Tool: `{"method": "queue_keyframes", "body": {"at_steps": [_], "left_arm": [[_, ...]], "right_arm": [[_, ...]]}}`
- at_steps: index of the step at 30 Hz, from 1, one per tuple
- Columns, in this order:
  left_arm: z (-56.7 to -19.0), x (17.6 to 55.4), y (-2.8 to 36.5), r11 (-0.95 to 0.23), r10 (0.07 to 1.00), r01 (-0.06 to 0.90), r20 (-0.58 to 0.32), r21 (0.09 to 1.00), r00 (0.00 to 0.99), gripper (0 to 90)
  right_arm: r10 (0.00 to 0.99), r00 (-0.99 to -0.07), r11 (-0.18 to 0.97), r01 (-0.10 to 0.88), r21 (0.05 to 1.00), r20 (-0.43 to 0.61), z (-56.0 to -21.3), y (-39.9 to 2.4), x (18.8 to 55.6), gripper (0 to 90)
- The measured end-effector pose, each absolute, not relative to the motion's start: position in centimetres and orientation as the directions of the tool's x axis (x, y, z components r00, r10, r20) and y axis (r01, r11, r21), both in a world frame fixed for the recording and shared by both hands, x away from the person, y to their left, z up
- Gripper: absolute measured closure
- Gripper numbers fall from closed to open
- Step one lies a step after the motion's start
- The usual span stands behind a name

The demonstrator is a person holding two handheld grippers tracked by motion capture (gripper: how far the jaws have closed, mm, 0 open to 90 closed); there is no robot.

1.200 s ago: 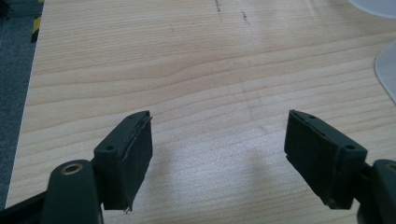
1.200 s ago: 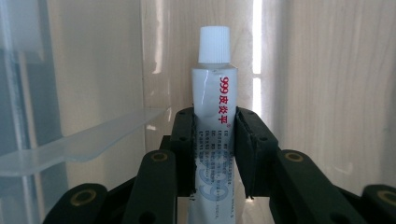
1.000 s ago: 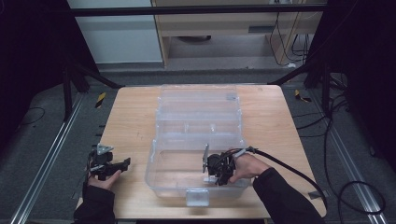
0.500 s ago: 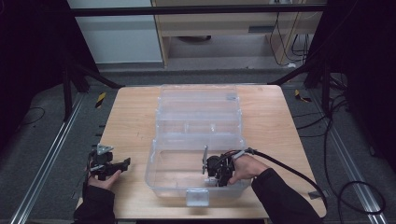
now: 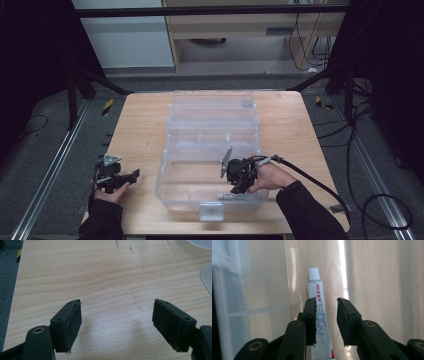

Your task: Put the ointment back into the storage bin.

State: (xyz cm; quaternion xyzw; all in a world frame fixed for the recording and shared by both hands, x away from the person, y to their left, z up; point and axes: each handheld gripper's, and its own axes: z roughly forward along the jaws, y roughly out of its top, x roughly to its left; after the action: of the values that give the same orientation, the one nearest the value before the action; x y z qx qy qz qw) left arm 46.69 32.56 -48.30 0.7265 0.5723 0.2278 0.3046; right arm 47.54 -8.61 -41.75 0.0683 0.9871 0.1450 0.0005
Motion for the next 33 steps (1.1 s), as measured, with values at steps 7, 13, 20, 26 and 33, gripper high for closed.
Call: {"method": "queue_keyframes", "body": {"at_steps": [7, 13, 20, 26, 33], "left_arm": [[-48.3, 46.7, 32.6, -0.160, 0.971, 0.693, -0.016, 0.703, 0.240, 23.3], [-48.3, 46.7, 32.6, -0.160, 0.971, 0.694, -0.016, 0.702, 0.240, 23.3], [-48.3, 46.7, 32.6, -0.159, 0.971, 0.694, -0.017, 0.703, 0.240, 24.4], [-48.3, 46.7, 32.6, -0.159, 0.970, 0.694, -0.019, 0.702, 0.241, 25.8], [-48.2, 46.6, 32.5, -0.160, 0.969, 0.693, -0.021, 0.703, 0.245, 26.7]], "right_arm": [[0.257, -0.966, 0.860, 0.232, 0.454, 0.007, -39.4, -10.7, 47.1, 63.4], [0.347, -0.938, 0.770, 0.276, 0.575, -0.015, -38.0, -12.9, 46.6, 54.6], [0.466, -0.885, 0.643, 0.339, 0.687, 0.000, -37.1, -15.6, 45.8, 47.6], [0.572, -0.820, 0.508, 0.377, 0.774, 0.023, -36.2, -18.3, 45.3, 39.8], [0.656, -0.755, 0.429, 0.388, 0.816, 0.014, -36.4, -20.8, 45.0, 33.1]]}}
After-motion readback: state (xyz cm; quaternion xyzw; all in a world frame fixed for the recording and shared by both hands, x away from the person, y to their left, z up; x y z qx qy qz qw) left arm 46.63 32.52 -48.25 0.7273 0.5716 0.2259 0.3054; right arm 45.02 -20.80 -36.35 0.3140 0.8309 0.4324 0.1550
